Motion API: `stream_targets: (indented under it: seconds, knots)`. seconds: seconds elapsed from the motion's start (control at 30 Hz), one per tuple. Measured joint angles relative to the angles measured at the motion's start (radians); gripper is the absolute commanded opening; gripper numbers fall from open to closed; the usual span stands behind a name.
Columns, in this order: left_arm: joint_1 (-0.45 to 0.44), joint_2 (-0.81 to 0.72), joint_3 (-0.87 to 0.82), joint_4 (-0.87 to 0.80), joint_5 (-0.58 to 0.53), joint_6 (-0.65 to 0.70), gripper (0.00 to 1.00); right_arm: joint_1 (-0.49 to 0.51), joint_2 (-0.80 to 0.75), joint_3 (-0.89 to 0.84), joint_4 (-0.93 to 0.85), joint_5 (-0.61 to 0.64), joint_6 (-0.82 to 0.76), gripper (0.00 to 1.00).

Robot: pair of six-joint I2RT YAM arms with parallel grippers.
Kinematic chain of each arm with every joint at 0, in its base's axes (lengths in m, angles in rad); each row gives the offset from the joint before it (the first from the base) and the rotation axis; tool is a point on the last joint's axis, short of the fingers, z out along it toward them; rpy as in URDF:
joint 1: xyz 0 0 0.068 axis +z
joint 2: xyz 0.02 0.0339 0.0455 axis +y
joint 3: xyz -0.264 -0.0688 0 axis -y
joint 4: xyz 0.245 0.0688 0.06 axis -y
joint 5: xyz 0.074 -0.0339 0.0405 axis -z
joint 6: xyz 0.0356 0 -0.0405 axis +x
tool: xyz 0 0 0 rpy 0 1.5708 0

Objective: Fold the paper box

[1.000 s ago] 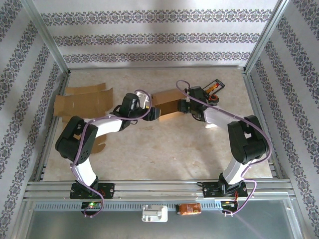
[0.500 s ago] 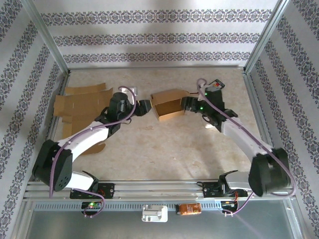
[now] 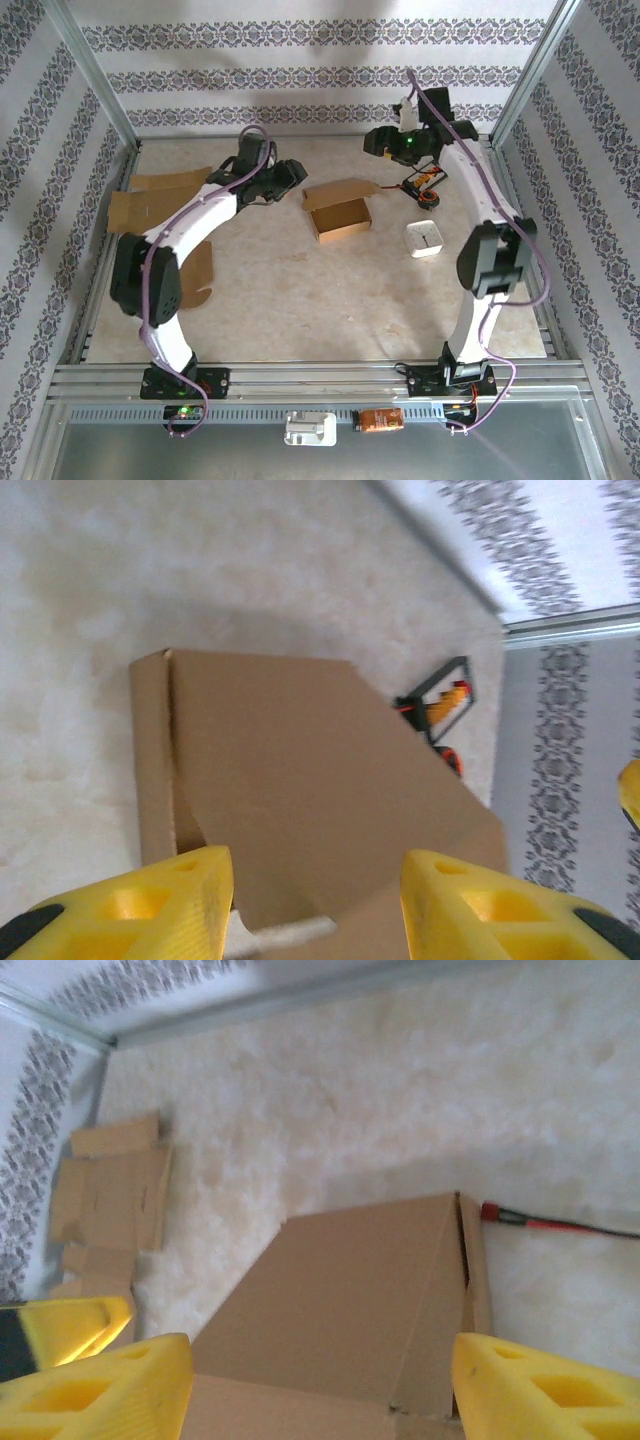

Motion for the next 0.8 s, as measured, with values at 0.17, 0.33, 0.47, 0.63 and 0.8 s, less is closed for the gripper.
stream_targets:
  seconds: [0.17, 0.33, 0.47, 0.63, 0.8]
  knots:
    - [0.000, 0.133, 0.052, -0.027, 0.052, -0.028, 0.48, 0.003, 0.111, 0.019, -0.114, -0.087, -0.009, 0.57]
    - [0.000, 0.166, 0.051, -0.018, 0.105, -0.053, 0.45, 0.021, 0.109, -0.026, -0.111, -0.128, -0.004, 0.52]
    - [0.000, 0.174, 0.051, 0.018, 0.135, -0.071, 0.34, 0.037, 0.110, -0.062, -0.103, -0.137, -0.001, 0.46]
    - [0.003, 0.197, 0.036, 0.031, 0.134, -0.078, 0.25, 0.039, 0.110, -0.089, -0.097, -0.118, -0.003, 0.42]
    - [0.002, 0.210, 0.012, 0.045, 0.137, -0.077, 0.24, 0.042, 0.110, -0.136, -0.076, -0.064, -0.016, 0.41]
